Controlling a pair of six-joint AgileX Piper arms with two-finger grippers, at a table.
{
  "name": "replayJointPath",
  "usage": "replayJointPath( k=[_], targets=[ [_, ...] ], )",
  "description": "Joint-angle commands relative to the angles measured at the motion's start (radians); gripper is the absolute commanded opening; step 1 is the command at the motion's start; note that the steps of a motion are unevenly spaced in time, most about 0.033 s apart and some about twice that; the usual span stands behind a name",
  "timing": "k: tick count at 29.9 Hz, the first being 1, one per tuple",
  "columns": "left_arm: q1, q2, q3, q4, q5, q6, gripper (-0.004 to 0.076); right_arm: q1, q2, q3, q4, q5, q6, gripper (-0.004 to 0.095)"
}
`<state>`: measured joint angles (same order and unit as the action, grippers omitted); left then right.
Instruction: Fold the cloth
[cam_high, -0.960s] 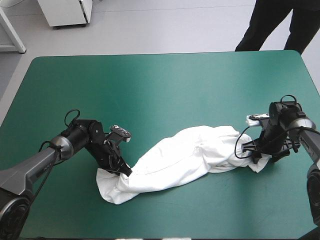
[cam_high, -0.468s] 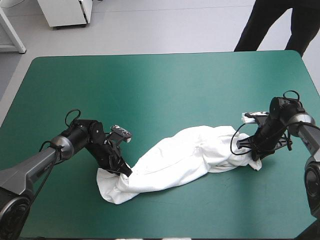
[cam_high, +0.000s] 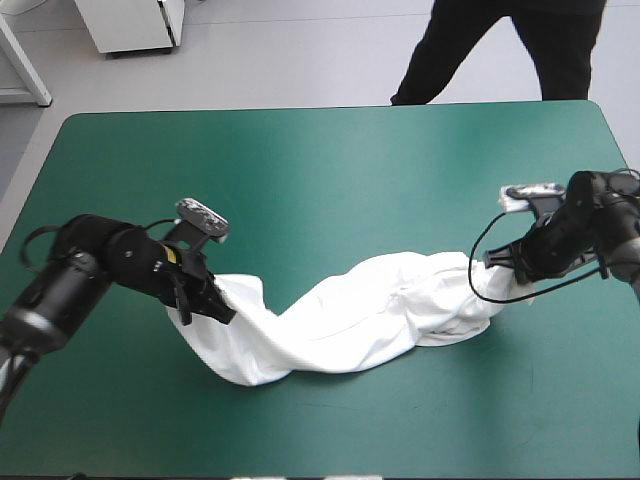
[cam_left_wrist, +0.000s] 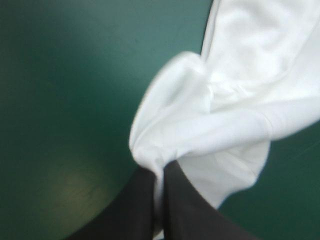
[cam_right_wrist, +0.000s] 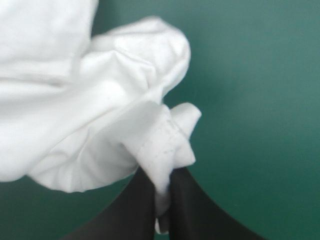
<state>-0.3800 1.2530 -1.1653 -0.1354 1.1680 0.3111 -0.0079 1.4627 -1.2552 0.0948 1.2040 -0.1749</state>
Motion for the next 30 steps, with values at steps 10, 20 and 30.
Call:
replayJointPath(
  k=[10,20,30],
  targets=[
    [-0.005,-0.258,-0.613,0.225,0.109,-0.104,-0.0022,0.002,-0.383,-0.546,-0.059,0.03,0.082,-0.0013],
    [-0.005,-0.258,-1.002,0.149,0.031,-0.065,-0.0022,0.006,-0.408,-1.024,0.113,-0.034,0.076,-0.0012],
    [-0.005,-0.307,-1.044,0.017,0.119,-0.096,-0.0022,0.006,-0.52,-1.048,0.174,-0.038,0.052,-0.001]
  ],
)
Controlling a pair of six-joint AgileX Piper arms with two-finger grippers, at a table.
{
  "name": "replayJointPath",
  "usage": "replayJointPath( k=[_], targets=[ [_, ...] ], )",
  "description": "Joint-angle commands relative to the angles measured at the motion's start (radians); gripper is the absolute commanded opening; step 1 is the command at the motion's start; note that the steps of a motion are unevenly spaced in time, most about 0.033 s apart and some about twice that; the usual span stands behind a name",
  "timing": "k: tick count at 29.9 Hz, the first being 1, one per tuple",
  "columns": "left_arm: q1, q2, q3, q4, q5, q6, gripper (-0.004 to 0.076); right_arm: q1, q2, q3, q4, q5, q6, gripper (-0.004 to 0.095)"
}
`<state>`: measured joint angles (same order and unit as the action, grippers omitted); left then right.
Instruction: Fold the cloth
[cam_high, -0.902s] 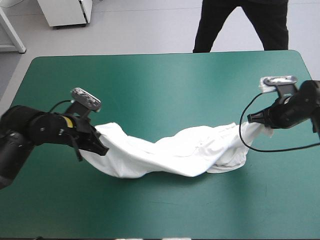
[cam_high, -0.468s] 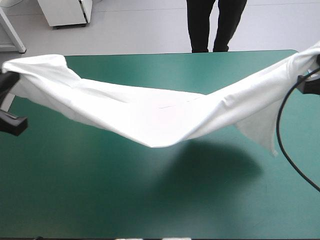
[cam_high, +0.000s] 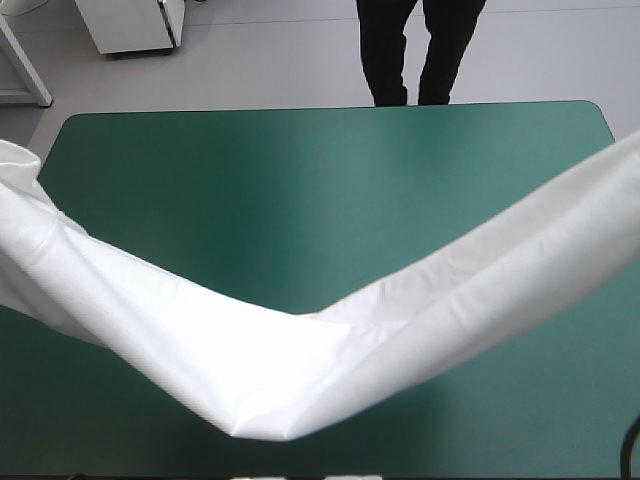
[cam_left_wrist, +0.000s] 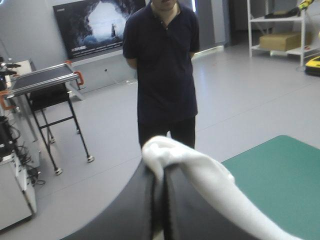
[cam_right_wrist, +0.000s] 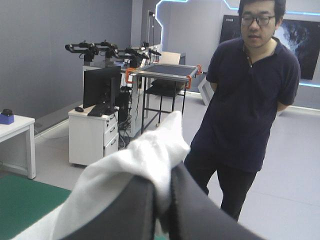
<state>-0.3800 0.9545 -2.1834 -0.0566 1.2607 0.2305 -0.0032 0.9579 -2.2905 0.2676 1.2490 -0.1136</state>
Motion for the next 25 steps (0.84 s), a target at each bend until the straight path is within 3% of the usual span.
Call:
replayJointPath(
  k=[1,7,13,18,25],
  targets=[
    [-0.005,-0.011,-0.028,-0.081,0.026,-0.021,-0.0022,0.002,-0.02,-0.013,0.002,-0.083,-0.009,-0.0011],
    [-0.005,-0.008,0.001,-0.069,0.026,-0.08,-0.0022,0.002,-0.02,0.085,-0.013,-0.05,-0.009,-0.0011],
    [-0.005,0.041,0.197,0.088,0.026,-0.151,-0.0022,0.002,0.033,0.324,-0.063,-0.065,-0.004,-0.0011],
    [-0.005,0.198,0.348,0.135,0.018,-0.155,-0.0022,0.002,0.174,0.396,-0.113,-0.083,-0.008,-0.0013],
    [-0.005,0.563,0.287,0.243,-0.102,-0.146,-0.0022,0.002,0.489,0.404,-0.122,-0.136,-0.07,-0.0013]
  ],
)
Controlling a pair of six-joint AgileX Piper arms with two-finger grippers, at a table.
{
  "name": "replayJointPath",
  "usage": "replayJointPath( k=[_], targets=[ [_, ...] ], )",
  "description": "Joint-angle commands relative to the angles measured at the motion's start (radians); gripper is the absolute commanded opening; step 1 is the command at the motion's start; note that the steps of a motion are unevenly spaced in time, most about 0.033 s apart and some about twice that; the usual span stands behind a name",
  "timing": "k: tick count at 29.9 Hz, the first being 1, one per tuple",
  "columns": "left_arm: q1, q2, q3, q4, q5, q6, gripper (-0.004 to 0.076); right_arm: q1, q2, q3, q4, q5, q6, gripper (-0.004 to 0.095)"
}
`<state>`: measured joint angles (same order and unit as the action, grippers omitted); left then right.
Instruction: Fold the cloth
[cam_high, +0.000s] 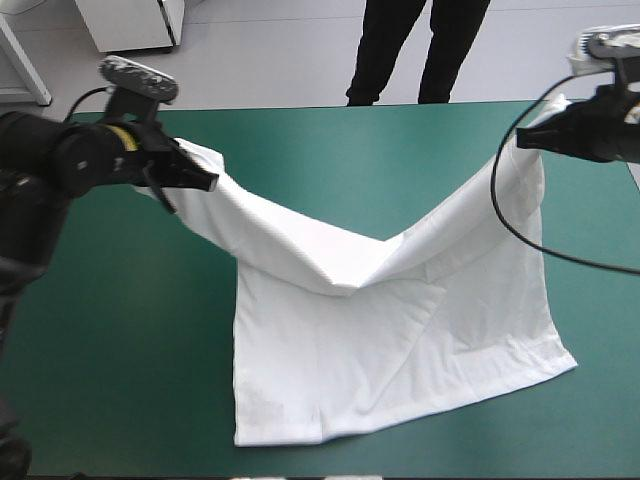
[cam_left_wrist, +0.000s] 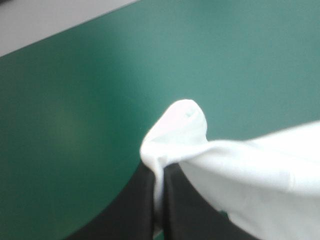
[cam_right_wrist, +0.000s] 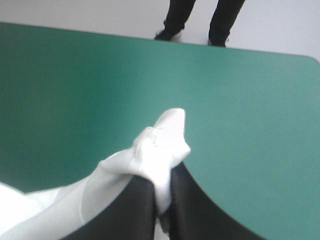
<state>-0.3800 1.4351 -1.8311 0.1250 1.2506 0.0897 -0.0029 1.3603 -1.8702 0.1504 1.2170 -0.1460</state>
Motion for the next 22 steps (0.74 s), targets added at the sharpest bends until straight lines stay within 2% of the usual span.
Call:
replayJointPath(
  k=[1,5,10,14,17,20,22],
  targets=[
    [-0.005,0.142,-0.097,0.086,-0.098,-0.005,-0.0022,0.002,0.136,-0.019,-0.005,-0.119,-0.046,-0.0013],
    [0.001,0.347,-0.258,0.11,-0.107,-0.005,-0.0022,0.002,0.326,-0.066,-0.004,-0.13,-0.062,-0.0013],
    [0.038,0.576,-0.466,-0.038,-0.091,0.017,-0.0022,0.002,0.543,-0.213,0.021,-0.126,-0.072,-0.0012],
    [0.055,0.67,-0.529,-0.106,-0.088,0.049,-0.0022,-0.002,0.673,-0.294,0.052,-0.107,-0.072,-0.0013],
    [0.055,0.706,-0.529,-0.114,-0.072,0.044,-0.0022,-0.02,0.746,-0.304,0.111,-0.041,-0.079,-0.0009],
    [0.07,0.712,-0.529,-0.191,-0.065,0.073,0.0001,-0.049,0.786,-0.304,0.176,0.016,-0.1,0.006],
    [0.088,0.708,-0.529,-0.227,-0.059,0.112,0.0069,-0.074,0.788,-0.304,0.208,0.025,-0.117,0.0157]
  ],
)
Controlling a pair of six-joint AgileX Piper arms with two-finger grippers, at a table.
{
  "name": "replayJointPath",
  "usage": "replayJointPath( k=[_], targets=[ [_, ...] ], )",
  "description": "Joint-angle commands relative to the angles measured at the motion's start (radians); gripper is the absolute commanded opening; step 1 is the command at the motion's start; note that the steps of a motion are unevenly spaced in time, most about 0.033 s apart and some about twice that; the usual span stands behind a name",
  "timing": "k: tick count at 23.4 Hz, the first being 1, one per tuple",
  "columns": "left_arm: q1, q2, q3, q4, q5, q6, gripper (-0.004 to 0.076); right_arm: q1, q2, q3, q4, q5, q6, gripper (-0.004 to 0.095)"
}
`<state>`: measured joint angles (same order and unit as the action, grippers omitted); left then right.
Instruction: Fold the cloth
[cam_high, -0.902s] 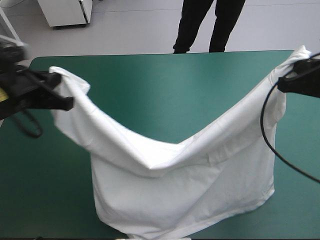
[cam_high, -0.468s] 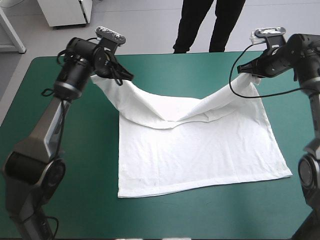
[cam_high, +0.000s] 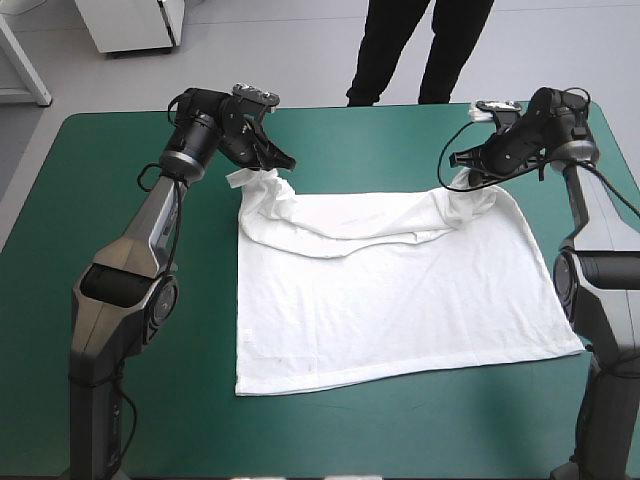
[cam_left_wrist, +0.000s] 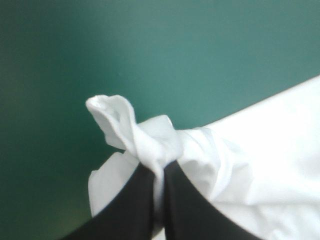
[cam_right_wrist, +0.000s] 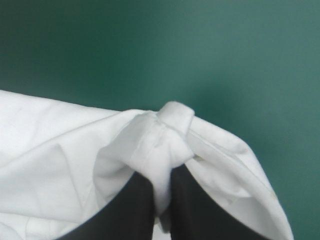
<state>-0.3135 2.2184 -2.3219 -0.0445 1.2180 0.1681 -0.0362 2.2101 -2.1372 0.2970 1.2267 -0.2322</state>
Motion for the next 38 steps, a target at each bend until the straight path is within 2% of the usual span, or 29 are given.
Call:
replayJointPath(
  k=[1,5,6,7,9,11,15,19,21,26,31,35,38],
  targets=[
    [0.032,-0.079,-0.038,-0.077,-0.026,0.038,0.0125,-0.056,-0.067,-0.037,0.077,0.015,-0.045,0.0227],
    [0.07,-0.104,-0.038,-0.121,-0.02,0.051,0.0377,-0.117,-0.088,-0.037,0.137,0.02,-0.045,0.0537],
    [0.089,-0.118,-0.038,-0.157,-0.012,0.051,0.0465,-0.142,-0.1,-0.037,0.164,0.021,-0.045,0.0608],
    [0.098,-0.121,-0.038,-0.174,-0.004,0.051,0.0478,-0.153,-0.111,-0.037,0.171,0.021,-0.048,0.0608],
    [0.128,-0.147,-0.015,-0.199,0.013,0.056,0.0477,-0.188,-0.149,-0.037,0.213,0.021,-0.069,0.0608],
    [0.14,-0.216,0.095,-0.202,0.031,0.056,0.0477,-0.222,-0.215,0.008,0.233,0.021,-0.074,0.0604],
    [0.12,-0.501,0.535,-0.217,0.07,0.054,0.0477,-0.279,-0.461,0.344,0.226,0.021,-0.117,0.0604],
    [-0.01,-0.761,0.875,-0.167,0.07,0.033,0.0477,-0.256,-0.718,0.571,0.171,-0.011,-0.121,0.06],
    [-0.105,-0.86,1.014,-0.111,0.07,0.01,0.0477,-0.217,-0.829,0.664,0.097,-0.03,-0.113,0.0577],
    [-0.212,-0.912,1.212,-0.092,0.068,-0.023,0.0481,-0.067,-0.977,0.833,-0.086,-0.053,-0.027,0.0577],
    [-0.223,-0.914,1.331,-0.125,0.01,-0.017,0.0482,0.074,-1.081,0.961,-0.256,-0.04,0.062,0.0577],
    [-0.223,-0.914,1.406,-0.169,-0.073,0.003,0.0482,0.134,-1.142,1.018,-0.342,-0.04,0.093,0.0577],
    [-0.223,-0.914,1.426,-0.205,-0.129,0.003,0.0482,0.163,-1.145,1.019,-0.357,-0.04,0.104,0.0577]
  ],
)
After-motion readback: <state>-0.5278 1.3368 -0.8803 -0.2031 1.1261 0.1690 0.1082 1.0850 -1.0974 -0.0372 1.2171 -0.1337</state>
